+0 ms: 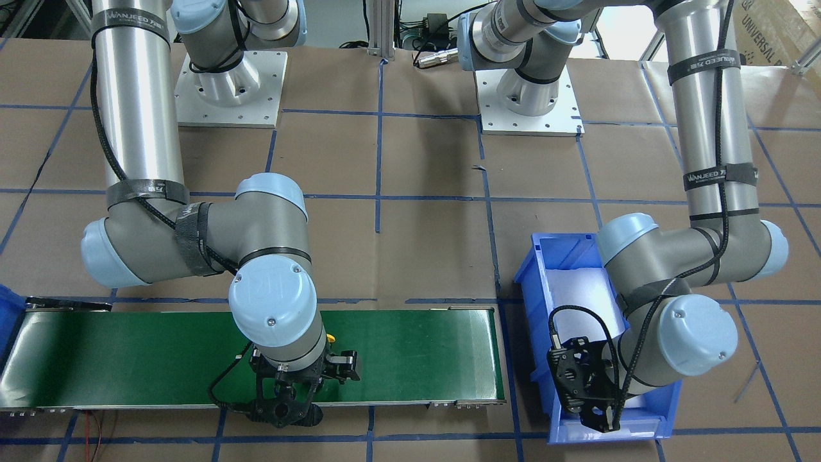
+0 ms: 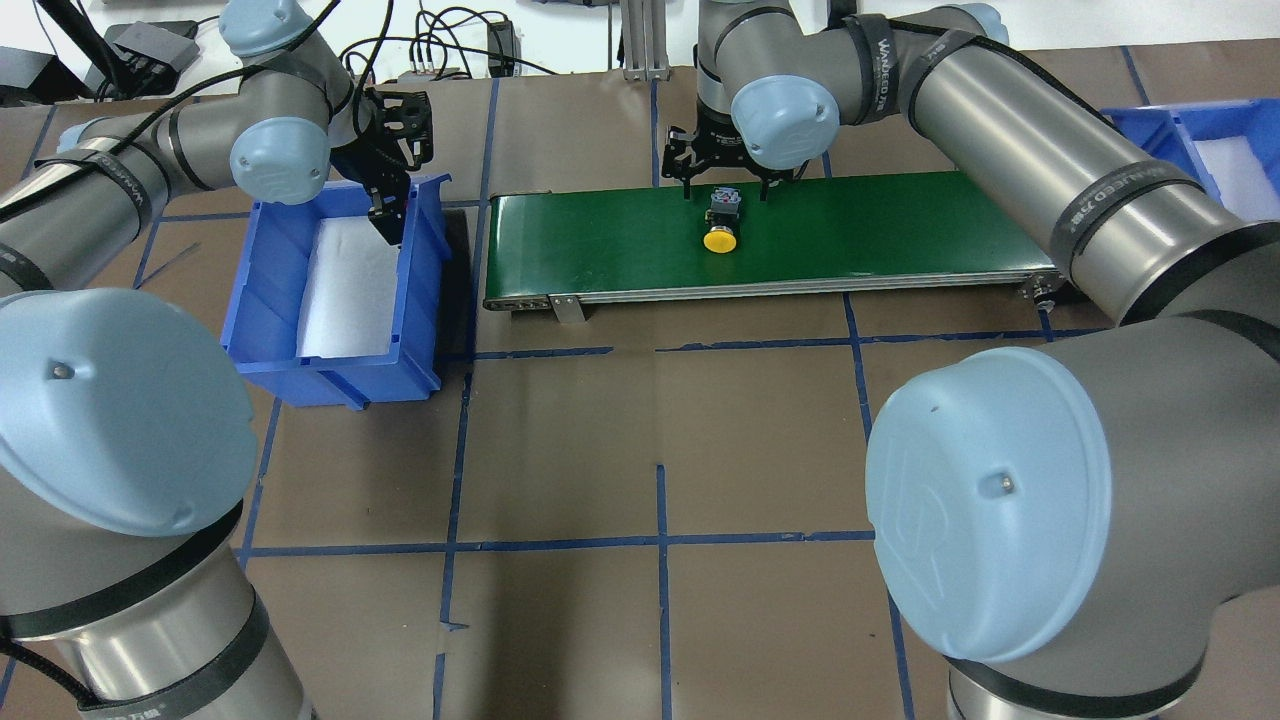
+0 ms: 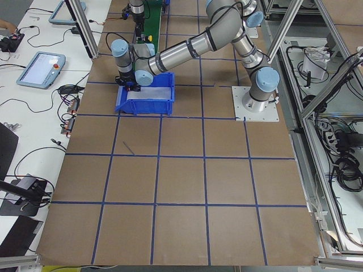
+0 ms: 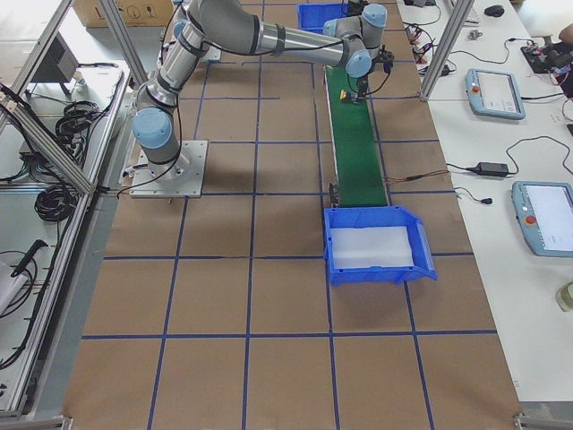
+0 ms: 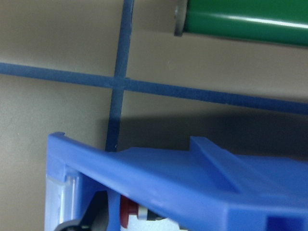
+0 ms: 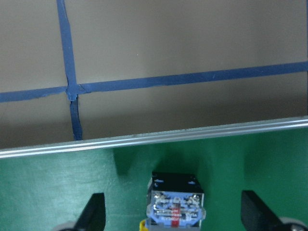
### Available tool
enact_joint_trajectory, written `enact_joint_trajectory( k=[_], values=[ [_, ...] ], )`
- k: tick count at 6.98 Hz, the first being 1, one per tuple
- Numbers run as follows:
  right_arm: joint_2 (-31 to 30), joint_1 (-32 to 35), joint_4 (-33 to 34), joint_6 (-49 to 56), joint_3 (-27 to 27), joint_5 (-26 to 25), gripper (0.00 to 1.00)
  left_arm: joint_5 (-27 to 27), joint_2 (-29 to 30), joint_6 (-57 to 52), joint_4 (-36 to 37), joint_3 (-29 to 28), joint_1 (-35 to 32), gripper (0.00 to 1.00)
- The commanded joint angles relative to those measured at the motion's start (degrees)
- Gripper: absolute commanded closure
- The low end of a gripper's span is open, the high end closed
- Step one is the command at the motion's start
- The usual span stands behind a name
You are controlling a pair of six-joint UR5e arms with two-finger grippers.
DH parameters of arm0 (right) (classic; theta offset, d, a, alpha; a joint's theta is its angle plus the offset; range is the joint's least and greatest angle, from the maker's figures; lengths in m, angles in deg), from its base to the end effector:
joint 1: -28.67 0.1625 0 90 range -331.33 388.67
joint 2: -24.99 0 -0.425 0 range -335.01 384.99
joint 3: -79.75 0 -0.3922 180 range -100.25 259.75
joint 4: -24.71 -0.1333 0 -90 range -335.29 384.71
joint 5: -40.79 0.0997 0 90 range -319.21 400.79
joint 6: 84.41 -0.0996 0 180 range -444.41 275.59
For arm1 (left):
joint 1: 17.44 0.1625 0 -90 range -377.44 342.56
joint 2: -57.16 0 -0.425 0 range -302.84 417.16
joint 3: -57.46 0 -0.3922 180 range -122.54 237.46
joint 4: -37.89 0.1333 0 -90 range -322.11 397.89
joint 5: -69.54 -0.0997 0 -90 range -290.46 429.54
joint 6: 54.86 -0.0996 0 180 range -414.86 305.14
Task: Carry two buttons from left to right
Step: 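Lower the right gripper onto the yellow button on the belt and grasp it, then lift the yellow button with the right gripper and carry it over the far bin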
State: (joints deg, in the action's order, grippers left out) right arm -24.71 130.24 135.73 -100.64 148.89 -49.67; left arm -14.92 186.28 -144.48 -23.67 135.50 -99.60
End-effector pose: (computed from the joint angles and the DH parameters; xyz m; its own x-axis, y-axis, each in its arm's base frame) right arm 0.2797 -0.7054 0.2593 -0.9967 0.0814 0.0000 0.0813 0.9963 -0.0287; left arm -0.0435 -0.7318 0.2163 -0.1429 0.9895 -0.0217 0.9854 0.1402 -0.0967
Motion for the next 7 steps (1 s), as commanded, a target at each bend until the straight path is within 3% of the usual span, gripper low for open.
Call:
enact_joint_trajectory(
  k=[1, 4, 7],
  values=[
    [-0.1, -0.8, -0.4, 3.5, 1.7, -0.2, 0.36, 0.0, -0.1, 0.2, 0.1, -0.2, 0.1, 0.67],
    [0.0, -1.0, -0.5, 4.0, 1.5, -0.2, 0.88, -0.1, -1.8, -0.5, -0.4, -0.3, 0.7, 0.67],
    [-3.3, -8.8, -4.9, 18.5, -0.8, -0.8, 0.92, -0.1, -3.3, -0.5, -1.4, -0.9, 0.7, 0.67]
  ],
)
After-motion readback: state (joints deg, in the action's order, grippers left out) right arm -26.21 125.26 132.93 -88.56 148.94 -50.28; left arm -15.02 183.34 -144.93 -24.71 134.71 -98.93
